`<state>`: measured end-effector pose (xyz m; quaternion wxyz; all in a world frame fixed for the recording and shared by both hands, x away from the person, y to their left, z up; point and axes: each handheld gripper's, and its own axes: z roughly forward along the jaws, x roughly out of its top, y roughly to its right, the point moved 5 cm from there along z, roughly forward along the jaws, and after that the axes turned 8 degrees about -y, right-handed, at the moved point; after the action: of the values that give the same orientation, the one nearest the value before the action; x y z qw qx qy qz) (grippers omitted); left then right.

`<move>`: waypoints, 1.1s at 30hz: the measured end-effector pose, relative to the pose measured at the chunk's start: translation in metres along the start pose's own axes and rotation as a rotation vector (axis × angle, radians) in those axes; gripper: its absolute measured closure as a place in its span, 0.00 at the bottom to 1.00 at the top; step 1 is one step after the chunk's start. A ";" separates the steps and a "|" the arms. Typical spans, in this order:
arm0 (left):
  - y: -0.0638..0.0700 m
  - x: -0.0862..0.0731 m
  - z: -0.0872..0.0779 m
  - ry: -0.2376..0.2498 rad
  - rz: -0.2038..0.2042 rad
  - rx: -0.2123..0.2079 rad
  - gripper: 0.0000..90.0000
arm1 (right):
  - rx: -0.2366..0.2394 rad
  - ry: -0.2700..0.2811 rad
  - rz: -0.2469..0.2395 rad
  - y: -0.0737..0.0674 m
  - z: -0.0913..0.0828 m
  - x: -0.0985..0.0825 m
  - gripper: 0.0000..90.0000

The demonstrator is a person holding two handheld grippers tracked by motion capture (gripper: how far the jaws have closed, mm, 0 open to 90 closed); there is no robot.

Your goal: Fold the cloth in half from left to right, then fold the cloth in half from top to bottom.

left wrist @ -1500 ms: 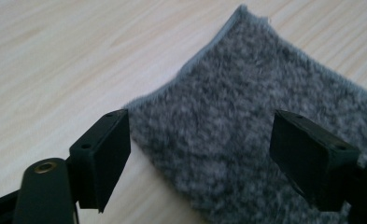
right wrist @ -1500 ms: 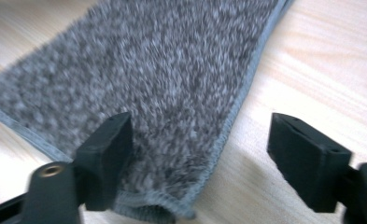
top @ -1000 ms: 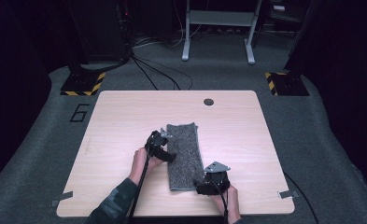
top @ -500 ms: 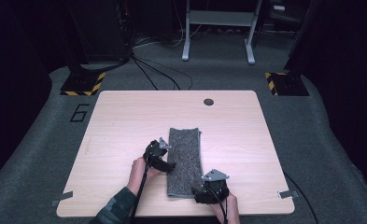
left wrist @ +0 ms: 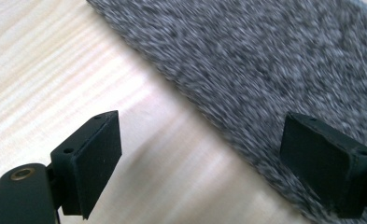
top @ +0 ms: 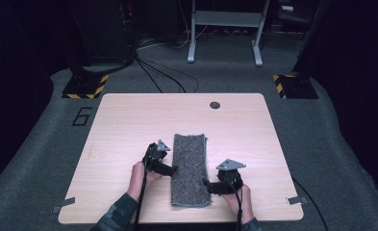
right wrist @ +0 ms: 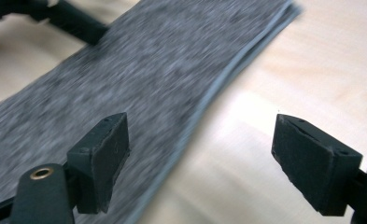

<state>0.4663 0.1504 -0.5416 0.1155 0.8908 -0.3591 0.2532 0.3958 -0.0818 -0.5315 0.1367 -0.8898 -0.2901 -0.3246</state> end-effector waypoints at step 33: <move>-0.064 0.067 0.039 0.011 -0.142 0.004 0.25 | -0.016 -0.102 0.085 0.079 0.089 0.108 0.31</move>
<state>0.5665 0.1423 -0.5401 0.1334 0.9129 -0.2941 0.2497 0.5549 -0.0595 -0.5315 0.1281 -0.9179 -0.2558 -0.2749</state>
